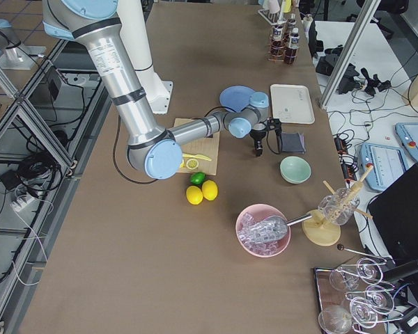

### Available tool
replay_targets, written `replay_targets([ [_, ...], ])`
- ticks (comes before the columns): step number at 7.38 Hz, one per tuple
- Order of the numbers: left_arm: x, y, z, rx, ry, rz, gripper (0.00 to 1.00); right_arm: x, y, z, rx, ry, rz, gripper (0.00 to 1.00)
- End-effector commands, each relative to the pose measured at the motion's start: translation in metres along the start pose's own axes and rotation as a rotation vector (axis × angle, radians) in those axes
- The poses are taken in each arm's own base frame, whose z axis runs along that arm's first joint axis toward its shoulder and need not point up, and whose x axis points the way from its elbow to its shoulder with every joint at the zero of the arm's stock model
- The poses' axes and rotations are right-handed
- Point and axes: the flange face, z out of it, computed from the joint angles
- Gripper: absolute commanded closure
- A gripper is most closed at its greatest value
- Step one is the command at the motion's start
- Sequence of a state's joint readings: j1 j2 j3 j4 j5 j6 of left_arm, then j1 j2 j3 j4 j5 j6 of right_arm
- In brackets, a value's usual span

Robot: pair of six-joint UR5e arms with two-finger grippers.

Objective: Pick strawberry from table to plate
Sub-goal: 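Lower the right gripper onto the red strawberry and close it, then carry the strawberry with the right gripper over the blue plate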

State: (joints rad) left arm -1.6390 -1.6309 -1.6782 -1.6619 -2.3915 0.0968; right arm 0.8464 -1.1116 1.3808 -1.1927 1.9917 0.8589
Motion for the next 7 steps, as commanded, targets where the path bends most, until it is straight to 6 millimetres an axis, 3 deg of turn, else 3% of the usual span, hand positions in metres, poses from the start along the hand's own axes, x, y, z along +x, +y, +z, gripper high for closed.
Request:
replay_targets([
  [1,0.001,-0.001,0.000,0.000,0.002,-0.001,0.03,-0.006,-0.004,-0.007,0.010,-0.015,-0.002,1.00],
  [2,0.001,-0.001,0.000,0.000,0.002,-0.002,0.02,-0.008,-0.012,-0.024,0.016,-0.042,0.007,1.00],
  [3,0.001,-0.001,-0.001,0.001,0.002,-0.001,0.03,-0.011,-0.030,-0.056,0.006,-0.080,0.033,1.00],
  [4,0.001,0.000,0.000,0.001,0.017,-0.006,0.02,-0.032,-0.037,-0.090,-0.007,-0.101,0.056,1.00],
  [5,0.001,0.001,0.000,-0.001,0.021,-0.008,0.02,-0.067,-0.044,-0.118,-0.008,-0.114,0.136,1.00],
  [6,-0.001,0.002,0.002,-0.007,0.021,-0.016,0.02,-0.122,-0.033,-0.119,-0.042,-0.122,0.210,1.00],
  [7,-0.003,0.004,0.004,-0.010,0.020,-0.020,0.02,-0.159,-0.020,-0.116,-0.038,-0.126,0.233,1.00],
])
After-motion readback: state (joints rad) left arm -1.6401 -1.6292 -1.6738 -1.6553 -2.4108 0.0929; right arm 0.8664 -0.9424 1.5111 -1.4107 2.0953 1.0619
